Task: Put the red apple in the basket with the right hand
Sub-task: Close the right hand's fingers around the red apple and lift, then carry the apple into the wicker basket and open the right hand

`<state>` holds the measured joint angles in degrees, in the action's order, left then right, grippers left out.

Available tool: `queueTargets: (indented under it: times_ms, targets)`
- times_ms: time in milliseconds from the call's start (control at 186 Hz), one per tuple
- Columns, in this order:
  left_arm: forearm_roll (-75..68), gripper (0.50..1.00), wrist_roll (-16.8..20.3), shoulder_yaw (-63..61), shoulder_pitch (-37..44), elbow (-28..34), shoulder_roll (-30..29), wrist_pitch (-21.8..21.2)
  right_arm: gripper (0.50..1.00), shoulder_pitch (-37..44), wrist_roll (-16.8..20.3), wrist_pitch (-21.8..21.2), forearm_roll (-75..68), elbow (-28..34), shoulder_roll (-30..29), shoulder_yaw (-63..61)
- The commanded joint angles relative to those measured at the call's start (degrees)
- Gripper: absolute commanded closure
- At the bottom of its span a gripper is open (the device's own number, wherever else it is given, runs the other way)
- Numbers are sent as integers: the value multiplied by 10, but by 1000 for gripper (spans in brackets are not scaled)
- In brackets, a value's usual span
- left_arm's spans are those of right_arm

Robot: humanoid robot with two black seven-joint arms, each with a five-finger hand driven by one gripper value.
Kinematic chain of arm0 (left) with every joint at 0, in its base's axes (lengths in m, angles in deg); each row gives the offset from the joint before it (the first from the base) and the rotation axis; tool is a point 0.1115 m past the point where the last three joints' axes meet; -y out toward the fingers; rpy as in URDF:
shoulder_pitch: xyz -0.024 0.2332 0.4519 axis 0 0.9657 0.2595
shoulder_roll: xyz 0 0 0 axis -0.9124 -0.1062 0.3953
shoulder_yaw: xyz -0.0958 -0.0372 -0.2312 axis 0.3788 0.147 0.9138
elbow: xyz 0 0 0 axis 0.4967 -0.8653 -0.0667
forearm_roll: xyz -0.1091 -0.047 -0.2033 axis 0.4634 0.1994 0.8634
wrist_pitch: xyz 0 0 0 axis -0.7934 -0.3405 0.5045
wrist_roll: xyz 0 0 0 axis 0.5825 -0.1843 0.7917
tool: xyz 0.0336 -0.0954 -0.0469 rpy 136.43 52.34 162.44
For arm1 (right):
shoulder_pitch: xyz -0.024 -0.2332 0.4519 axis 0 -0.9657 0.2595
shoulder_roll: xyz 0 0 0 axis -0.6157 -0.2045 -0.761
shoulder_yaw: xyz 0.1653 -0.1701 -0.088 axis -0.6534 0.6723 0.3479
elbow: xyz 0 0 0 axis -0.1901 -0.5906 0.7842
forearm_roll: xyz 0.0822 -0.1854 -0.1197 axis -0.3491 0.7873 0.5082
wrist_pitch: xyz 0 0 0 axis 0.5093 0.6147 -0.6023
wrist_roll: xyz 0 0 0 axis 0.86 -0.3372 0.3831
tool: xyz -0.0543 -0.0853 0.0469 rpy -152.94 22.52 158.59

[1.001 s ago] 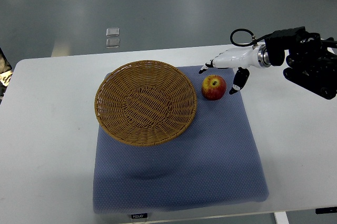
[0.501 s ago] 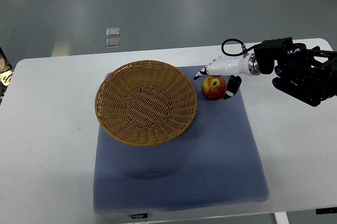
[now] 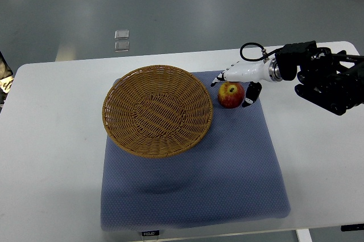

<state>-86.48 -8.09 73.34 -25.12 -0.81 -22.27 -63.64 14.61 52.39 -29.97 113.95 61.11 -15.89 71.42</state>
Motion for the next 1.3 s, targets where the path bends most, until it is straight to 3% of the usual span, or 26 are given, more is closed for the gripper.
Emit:
queueTargets:
  times_ms: [0, 118, 301, 355, 361, 457, 1297]
  targets:
    - [0, 500, 0, 0, 0, 0, 0, 0, 664, 0, 0, -2, 1, 1, 0, 0]
    - [0, 500, 0, 0, 0, 0, 0, 0, 671, 0, 0, -2, 1, 2, -1, 0]
    - [0, 500, 0, 0, 0, 0, 0, 0, 744, -1, 0, -6, 1, 5, -2, 0]
    - [0, 500, 0, 0, 0, 0, 0, 0, 744, -1, 0, -6, 1, 5, -2, 0]
    - [0, 500, 0, 0, 0, 0, 0, 0, 783, -1, 0, -7, 1, 5, -2, 1]
    - [0, 500, 0, 0, 0, 0, 0, 0, 838, 1, 0, -7, 1, 5, -4, 2]
    - [0, 500, 0, 0, 0, 0, 0, 0, 826, 68, 1, -7, -2, 5, 7, -4]
